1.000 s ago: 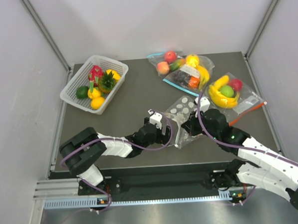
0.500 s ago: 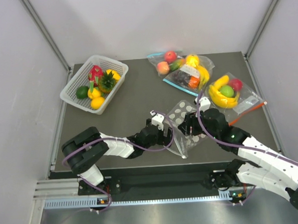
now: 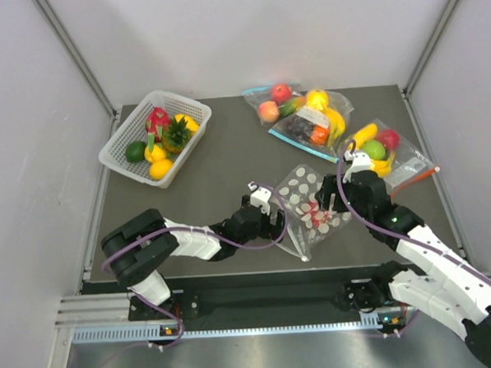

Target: Open the zip-top bag and remove the fake food

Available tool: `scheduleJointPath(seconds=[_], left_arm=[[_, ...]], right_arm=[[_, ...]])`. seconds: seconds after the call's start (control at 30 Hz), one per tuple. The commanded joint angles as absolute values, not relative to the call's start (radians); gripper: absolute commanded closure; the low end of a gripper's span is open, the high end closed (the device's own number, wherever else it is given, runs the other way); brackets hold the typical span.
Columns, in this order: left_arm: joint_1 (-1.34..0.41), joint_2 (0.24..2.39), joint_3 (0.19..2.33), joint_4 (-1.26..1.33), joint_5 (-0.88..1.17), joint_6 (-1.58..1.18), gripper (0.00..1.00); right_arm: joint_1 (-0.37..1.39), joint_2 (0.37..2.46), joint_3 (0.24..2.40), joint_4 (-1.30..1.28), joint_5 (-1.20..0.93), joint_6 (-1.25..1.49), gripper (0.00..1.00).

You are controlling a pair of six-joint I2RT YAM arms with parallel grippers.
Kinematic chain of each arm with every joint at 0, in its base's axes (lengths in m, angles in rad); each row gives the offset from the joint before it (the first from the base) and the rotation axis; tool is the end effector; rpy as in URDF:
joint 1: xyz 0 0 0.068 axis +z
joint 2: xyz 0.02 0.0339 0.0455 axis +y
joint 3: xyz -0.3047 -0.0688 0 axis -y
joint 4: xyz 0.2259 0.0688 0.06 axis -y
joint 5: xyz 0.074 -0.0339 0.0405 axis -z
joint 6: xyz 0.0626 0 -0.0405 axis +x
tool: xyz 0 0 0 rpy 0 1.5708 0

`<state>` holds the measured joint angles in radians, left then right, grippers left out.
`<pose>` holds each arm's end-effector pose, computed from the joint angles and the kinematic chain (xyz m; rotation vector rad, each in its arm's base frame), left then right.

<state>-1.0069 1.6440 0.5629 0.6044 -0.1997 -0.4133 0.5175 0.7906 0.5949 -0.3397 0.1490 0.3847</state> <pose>0.1825 -0.2653 0.1841 0.4924 2.0487 -0.6753 0.1400 0.0690 0.2757 -0.0508 2.1226 0.3842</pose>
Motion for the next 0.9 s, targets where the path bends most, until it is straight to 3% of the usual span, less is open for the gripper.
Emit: scheduleJointPath(seconds=[0.0, 0.4, 0.63, 0.8, 0.87], left_arm=[[-1.015, 1.594, 0.565, 0.670, -0.201, -0.407, 0.01], [-1.022, 1.595, 0.583, 0.660, -0.195, -0.380, 0.01], [-1.022, 1.591, 0.584, 0.655, -0.195, -0.374, 0.01], [-1.031, 1.533, 0.580, 0.641, -0.183, -0.319, 0.01], [-1.035, 1.507, 0.571, 0.643, -0.170, -0.311, 0.01]], right_arm=[[0.460, 0.801, 0.578, -0.336, 0.109, 0.374, 0.26], [0.408, 0.857, 0.449, -0.258, 0.003, 0.417, 0.28], [0.408, 0.873, 0.454, -0.258, -0.023, 0.416, 0.77], [0.408, 0.822, 0.472, -0.291, -0.023, 0.411, 1.00], [0.410, 0.808, 0.480, -0.298, -0.029, 0.413, 1.00]])
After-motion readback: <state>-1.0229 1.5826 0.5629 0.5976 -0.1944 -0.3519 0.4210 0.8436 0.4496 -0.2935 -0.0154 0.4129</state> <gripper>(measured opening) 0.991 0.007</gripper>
